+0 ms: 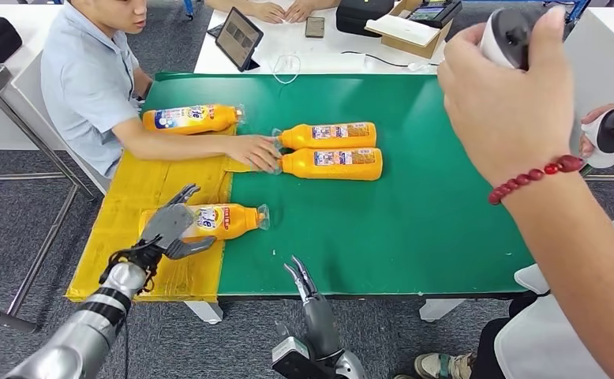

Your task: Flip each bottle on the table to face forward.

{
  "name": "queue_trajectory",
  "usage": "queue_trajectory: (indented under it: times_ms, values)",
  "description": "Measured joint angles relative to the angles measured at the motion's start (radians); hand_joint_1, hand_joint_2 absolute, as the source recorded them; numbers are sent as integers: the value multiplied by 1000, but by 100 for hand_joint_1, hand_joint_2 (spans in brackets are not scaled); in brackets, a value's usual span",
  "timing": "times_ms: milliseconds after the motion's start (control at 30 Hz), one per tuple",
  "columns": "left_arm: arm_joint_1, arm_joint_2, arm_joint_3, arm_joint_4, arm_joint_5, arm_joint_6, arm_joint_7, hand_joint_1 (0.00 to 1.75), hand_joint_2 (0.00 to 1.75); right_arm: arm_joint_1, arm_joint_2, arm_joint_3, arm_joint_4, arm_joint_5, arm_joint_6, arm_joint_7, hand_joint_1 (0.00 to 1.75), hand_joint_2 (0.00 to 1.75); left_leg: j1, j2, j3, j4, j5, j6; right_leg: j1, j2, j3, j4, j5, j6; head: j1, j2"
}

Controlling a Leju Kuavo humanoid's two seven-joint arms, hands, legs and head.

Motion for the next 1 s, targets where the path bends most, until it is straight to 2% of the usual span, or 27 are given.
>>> queue_trajectory:
  times_ms: [133,400,600,733,900,1000]
  values:
    - [108,-34,51,-164,220,10,-65,0,175,0,-5,2,0,4,-2,0,0,0,0,1,-4,0,0,0,0,0,-4,0,0,0,0,0]
    - [212,-73,116,-423,454,4,-94,0,175,-2,-18,1,-7,38,-2,0,0,0,0,1,-6,0,0,0,0,0,-6,0,0,0,0,0]
    - [257,-89,124,-569,534,59,-131,0,175,-12,-45,-60,-54,215,-2,0,0,0,0,1,-6,0,0,0,0,0,-6,0,0,0,0,0]
    - [294,-107,123,-662,506,181,-158,0,175,-42,-76,-169,-76,423,-2,55,0,175,-1,1,-6,1,0,0,-1,0,-6,0,0,1,0,0]
    - [336,-130,112,-718,318,476,-135,0,175,-88,-140,-275,-60,683,-2,231,0,175,-1,-1,-6,1,0,0,-1,-1,-6,-1,1,1,0,0]
    - [347,-138,95,-720,277,538,-122,0,175,-117,-163,-314,-17,745,-2,275,0,175,-1,-1,-6,1,0,0,-1,0,-6,-1,1,1,0,0]
